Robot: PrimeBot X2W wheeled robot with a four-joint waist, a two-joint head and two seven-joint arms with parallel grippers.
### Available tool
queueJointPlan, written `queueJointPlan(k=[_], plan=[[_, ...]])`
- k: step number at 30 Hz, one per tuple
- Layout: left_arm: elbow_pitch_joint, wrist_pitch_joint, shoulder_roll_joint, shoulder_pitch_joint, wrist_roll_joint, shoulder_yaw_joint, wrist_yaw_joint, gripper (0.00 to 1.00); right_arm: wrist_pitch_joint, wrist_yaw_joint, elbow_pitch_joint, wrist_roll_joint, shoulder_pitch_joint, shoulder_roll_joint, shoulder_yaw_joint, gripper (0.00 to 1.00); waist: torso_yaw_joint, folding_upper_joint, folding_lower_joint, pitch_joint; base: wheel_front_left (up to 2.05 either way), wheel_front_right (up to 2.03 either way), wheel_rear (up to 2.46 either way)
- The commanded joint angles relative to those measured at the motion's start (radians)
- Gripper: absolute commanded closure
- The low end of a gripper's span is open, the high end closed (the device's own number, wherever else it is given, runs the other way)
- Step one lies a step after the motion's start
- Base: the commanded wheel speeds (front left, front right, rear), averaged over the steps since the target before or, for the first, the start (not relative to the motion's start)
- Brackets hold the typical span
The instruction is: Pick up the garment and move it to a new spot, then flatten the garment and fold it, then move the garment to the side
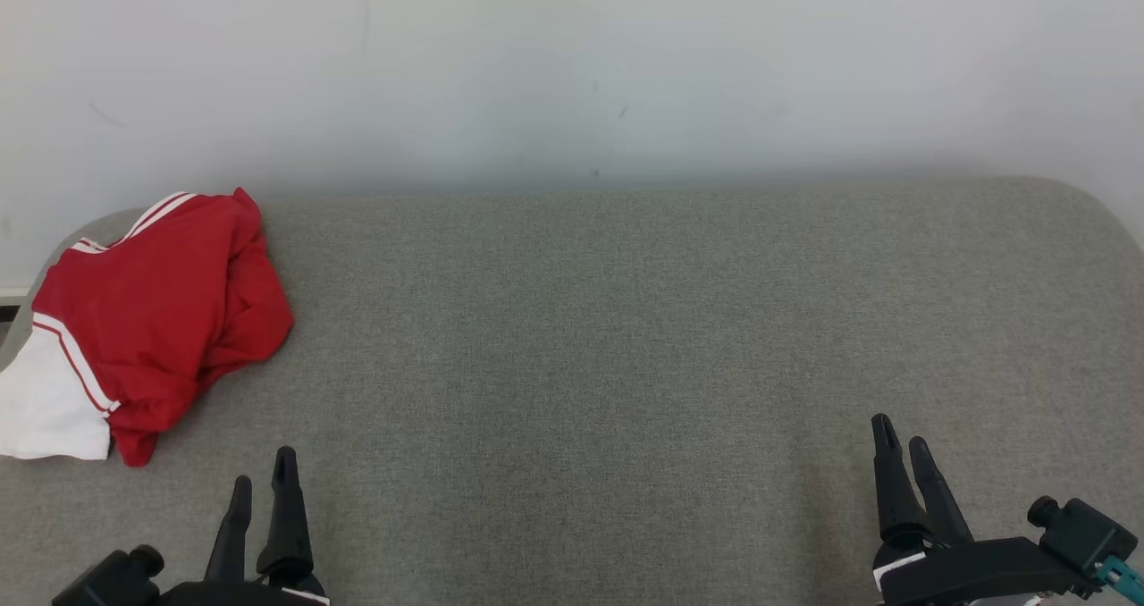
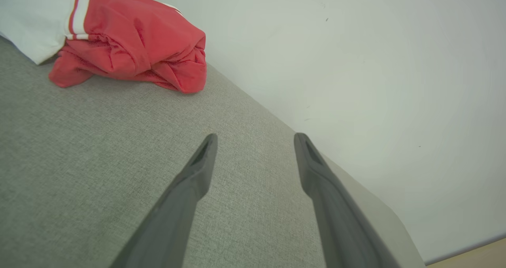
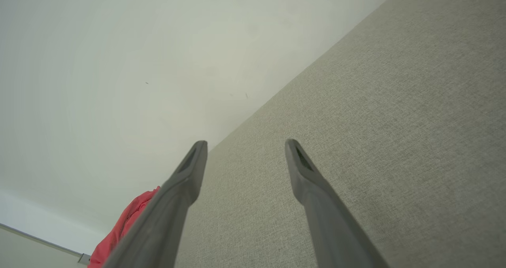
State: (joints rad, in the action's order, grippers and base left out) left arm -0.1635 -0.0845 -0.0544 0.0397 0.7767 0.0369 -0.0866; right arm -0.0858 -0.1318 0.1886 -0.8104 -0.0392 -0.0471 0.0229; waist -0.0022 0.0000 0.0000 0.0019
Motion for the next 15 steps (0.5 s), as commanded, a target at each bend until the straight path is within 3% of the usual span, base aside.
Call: queueJointPlan(k=[1, 15], plan=[[0.017, -0.009, -0.008, 0.000, -0.035, -0.002, 0.004, 0.00, -0.008, 0.001, -0.016, 0.032, -0.002, -0.003, 0.005, 0.00, 0.000, 0.0000, 0.0000, 0.000, 0.00, 0.00, 0.00], [0.035, -0.051, -0.015, -0.011, -0.211, -0.022, 0.005, 0.00, -0.050, 0.001, -0.024, 0.216, 0.006, -0.004, 0.029, 0.00, -0.001, 0.0000, 0.0000, -0.002, 0.00, 0.00, 0.00]])
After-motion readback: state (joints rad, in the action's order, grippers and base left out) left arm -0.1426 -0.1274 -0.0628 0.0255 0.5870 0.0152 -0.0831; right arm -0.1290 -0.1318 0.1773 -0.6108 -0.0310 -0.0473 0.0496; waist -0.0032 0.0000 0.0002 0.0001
